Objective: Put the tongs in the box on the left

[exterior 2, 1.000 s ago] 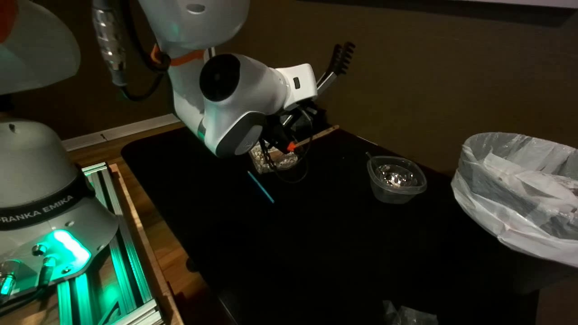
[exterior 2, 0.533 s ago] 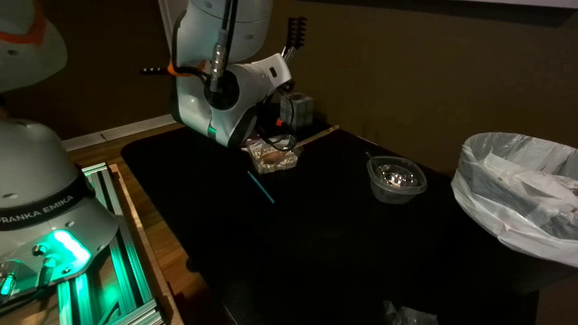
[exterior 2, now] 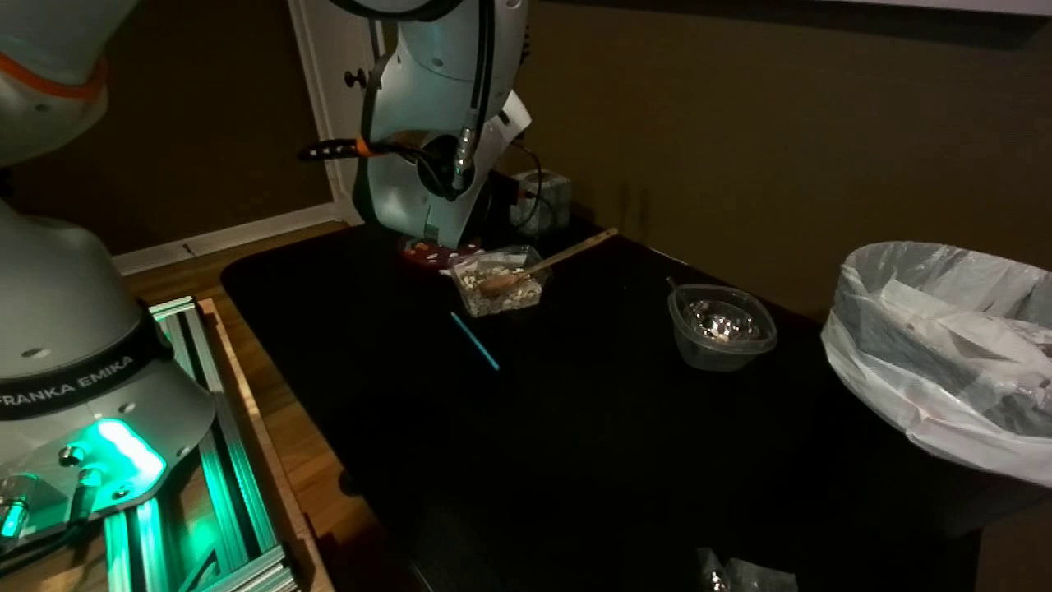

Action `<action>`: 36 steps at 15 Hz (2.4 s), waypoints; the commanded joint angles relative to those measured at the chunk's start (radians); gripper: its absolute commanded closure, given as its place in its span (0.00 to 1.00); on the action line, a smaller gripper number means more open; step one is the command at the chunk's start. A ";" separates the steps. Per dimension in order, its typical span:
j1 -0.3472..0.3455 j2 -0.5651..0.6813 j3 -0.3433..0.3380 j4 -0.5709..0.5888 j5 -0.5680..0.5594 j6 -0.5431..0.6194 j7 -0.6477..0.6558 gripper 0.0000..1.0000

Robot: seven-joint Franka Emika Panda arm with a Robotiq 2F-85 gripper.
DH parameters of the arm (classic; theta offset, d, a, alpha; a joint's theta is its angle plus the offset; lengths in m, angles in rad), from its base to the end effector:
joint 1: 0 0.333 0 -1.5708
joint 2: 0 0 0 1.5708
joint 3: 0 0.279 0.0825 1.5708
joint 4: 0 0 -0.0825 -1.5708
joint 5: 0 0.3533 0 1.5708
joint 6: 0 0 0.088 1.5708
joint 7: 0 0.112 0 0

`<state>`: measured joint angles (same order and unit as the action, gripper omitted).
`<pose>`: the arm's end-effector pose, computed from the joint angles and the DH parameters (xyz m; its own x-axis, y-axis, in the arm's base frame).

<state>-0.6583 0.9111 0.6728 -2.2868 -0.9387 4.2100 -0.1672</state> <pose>0.4717 0.0941 0.2315 0.0856 -0.0283 0.9959 0.7030 -0.7066 -0.0805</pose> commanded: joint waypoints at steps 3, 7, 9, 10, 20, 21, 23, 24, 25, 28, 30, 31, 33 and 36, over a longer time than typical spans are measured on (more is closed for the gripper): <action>0.143 -0.085 -0.140 0.012 0.021 0.097 0.104 1.00; 0.143 -0.086 -0.140 0.008 0.021 0.097 0.104 1.00; -0.005 0.078 0.037 0.042 -0.144 0.016 0.059 1.00; -0.003 0.109 0.063 0.069 -0.134 0.009 0.020 1.00; 0.299 0.285 -0.042 0.579 -0.305 -0.093 -0.036 1.00; 0.317 0.310 -0.042 0.635 -0.307 -0.104 -0.035 1.00; 0.344 0.353 -0.039 0.744 -0.285 -0.120 -0.029 1.00; 0.351 0.375 -0.038 0.790 -0.288 -0.124 -0.008 1.00; 0.470 0.296 -0.189 0.817 -0.216 -0.037 0.096 1.00; 0.526 0.255 -0.288 0.792 -0.146 0.022 0.107 1.00; 0.587 0.297 -0.341 0.885 -0.081 0.061 0.114 1.00; 0.527 0.339 -0.255 0.905 -0.130 0.008 0.067 1.00; 0.635 0.331 -0.384 0.979 -0.065 0.050 0.155 1.00; 0.677 0.374 -0.436 1.070 -0.053 0.036 0.217 1.00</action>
<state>-0.0567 1.2262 0.3152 -1.3505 -1.0202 4.2147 -0.0376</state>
